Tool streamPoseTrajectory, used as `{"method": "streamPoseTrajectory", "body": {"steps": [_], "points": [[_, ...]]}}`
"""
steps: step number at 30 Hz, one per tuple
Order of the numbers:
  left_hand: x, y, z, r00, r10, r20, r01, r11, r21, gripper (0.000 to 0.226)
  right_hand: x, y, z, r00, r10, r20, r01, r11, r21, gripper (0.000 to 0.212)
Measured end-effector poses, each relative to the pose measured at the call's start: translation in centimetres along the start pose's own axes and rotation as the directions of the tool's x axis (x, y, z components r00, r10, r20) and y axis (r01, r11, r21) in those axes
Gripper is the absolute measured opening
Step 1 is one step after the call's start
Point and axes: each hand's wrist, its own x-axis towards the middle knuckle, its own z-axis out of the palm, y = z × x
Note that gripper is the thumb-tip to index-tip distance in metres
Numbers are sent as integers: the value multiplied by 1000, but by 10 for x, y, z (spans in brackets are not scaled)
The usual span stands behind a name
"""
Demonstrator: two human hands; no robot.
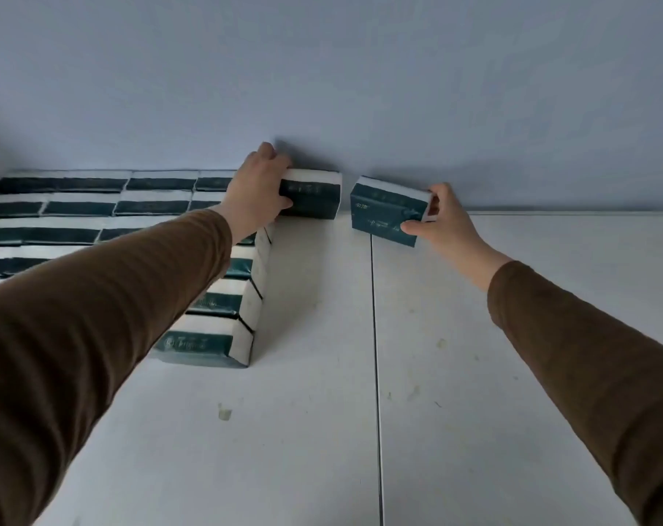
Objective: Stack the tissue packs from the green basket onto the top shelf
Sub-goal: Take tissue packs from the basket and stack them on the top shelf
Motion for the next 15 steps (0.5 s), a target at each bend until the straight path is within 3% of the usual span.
{"method": "streamPoseTrajectory", "body": {"steps": [3,9,15], "points": [[6,-10,9,999,26,-38,-25,1000,8,54,19,-2,15,999,-50,-16,50,999,-4,56],[2,-19,20,992,67,-109,-65,998,19,47,23,6,48,969,-14,-247,27,998,48,56],[-1,-18,20,995,20,-95,-16,999,40,49,25,1,66,963,65,-262,-43,995,90,46]]}}
